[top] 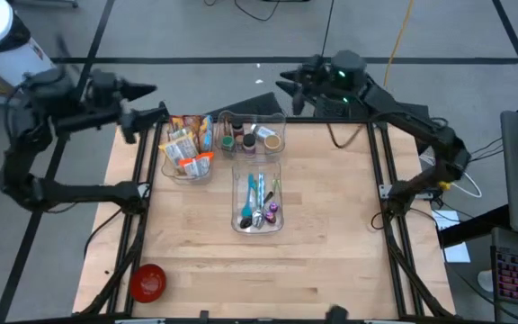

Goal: Pick & Place Food Item
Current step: Return to Home Position

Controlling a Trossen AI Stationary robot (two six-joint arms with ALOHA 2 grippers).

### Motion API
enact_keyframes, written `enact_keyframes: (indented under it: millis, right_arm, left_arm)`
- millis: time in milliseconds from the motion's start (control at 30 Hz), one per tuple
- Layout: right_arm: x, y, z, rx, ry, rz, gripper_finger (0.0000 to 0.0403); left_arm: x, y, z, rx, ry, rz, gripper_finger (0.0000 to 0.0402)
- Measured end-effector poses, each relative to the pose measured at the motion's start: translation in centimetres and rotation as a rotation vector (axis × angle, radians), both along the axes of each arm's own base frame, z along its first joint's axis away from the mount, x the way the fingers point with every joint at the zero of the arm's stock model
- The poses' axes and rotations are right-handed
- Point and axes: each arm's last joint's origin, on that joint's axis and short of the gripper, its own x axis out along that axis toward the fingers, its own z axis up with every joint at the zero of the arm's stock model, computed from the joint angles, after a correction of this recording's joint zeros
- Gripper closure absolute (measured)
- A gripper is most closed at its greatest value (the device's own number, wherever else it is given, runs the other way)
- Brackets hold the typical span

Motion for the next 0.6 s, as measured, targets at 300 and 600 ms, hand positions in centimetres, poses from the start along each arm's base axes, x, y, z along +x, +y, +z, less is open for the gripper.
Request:
enact_keyframes:
  millis: [300,600]
  right_arm:
    - [-5.4,6.4,-3.5,-0.140,-0.216,-0.081,0.0297]
    - [-9.8,10.2,-8.9,-0.054,-0.282,-0.156,0.0332]
  left_arm:
    - [-2.4,-0.9,-6.8,-0.009,-0.244,0.133,0.0011]
    - [-3.9,-1.2,-13.2,-0.117,-0.284,0.298,0.0011]
